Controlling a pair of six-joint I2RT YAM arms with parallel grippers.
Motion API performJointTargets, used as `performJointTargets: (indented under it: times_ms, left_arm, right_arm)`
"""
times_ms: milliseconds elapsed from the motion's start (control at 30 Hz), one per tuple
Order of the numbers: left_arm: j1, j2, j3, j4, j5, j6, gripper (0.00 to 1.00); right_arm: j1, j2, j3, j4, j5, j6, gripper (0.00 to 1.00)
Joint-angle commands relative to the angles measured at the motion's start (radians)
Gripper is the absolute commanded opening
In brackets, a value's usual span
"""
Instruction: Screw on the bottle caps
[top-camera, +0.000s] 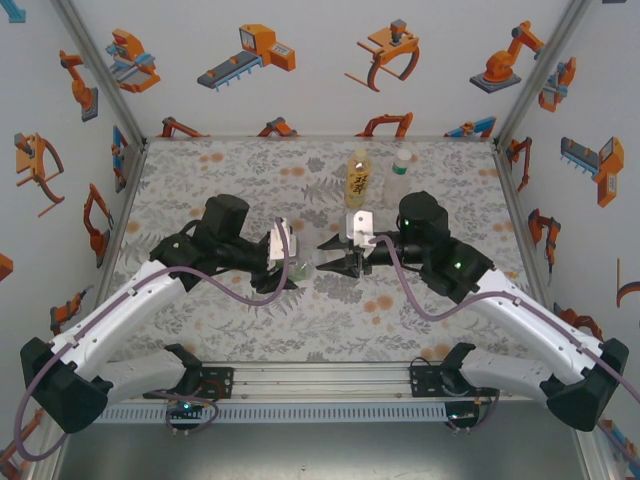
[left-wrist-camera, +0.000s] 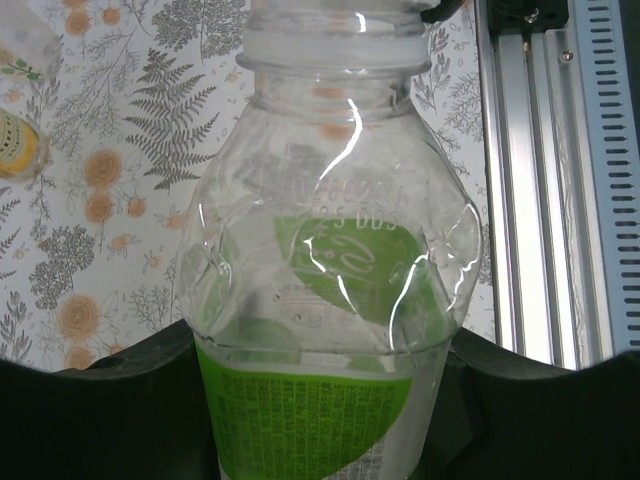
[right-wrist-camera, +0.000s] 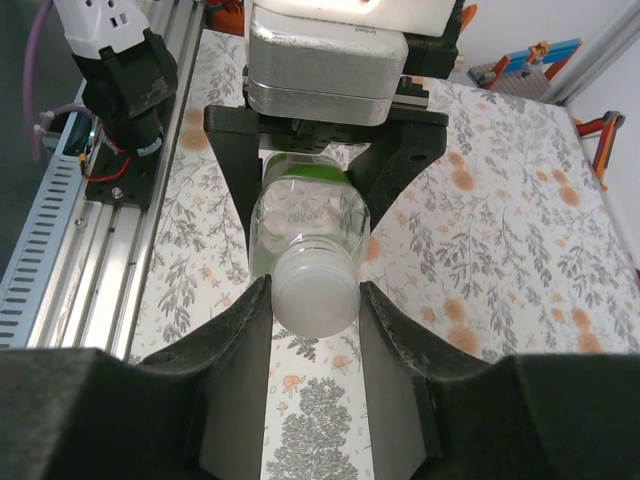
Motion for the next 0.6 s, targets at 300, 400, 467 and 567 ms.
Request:
performJointTargets:
  times_ms: [300, 400, 467, 567]
  left_arm:
    - [-0.004, 0.004, 0.009, 0.003, -0.029, 0.015, 0.0]
    - [-0.004, 0.016, 0.015, 0.002, -0.049, 0.008, 0.0]
    - [-0.004, 0.023, 0.017, 0.002, -0.058, 0.005, 0.0]
    - [-0.004, 0.029, 0.019, 0.004, -0.066, 0.003, 0.0]
  right_arm:
    - [0.009, 0.054, 0.066, 0.001, 0.119, 0.489, 0.0]
    - [0.009, 0.059, 0.065, -0.009, 0.202, 0.669, 0.0]
    - [0.009, 0.062, 0.058, -0.007, 0.237, 0.785, 0.0]
    - [0.009, 0.065, 0.051, -0.02, 0.27, 0.927, 0.0]
